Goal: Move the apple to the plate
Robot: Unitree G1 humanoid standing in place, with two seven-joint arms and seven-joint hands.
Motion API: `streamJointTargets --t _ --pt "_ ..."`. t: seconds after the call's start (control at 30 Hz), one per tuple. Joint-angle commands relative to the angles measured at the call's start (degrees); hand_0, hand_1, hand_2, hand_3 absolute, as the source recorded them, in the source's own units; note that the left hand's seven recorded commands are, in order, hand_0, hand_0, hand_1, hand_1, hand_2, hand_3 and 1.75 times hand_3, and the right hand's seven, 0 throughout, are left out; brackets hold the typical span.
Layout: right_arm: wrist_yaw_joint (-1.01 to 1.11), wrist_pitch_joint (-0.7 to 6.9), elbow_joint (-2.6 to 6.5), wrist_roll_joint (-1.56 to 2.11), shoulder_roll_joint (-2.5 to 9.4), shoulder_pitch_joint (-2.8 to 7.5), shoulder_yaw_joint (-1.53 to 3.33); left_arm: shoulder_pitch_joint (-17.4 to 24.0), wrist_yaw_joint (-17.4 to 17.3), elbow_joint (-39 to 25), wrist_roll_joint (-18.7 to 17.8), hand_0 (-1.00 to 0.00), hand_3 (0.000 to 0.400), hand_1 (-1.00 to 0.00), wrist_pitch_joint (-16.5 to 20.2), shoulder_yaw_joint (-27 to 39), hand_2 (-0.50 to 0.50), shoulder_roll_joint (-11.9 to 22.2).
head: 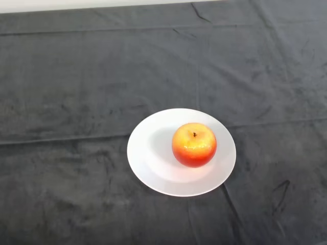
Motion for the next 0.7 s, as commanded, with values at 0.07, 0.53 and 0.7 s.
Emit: streamJointTargets --t 0.07,0.53,0.7 --pt "-0.33 -0.04 2.39 -0.15 -0.38 0.26 0.03 -1.8 -0.7 2.2 1.8 0.00 0.000 0.00 -1.6 -1.0 0.00 3.4" --pt "-0.38 -0.14 2.55 -0.12 -0.39 0.19 0.06 -2.0 -1.5 2.7 2.1 0.00 0.000 0.00 -1.6 -1.4 0.00 3.5" --pt "-0.39 -0.16 2.59 -0.10 -0.39 0.18 0.08 -2.0 -1.7 2.8 2.0 0.00 0.000 0.00 -1.6 -1.4 0.00 3.5"
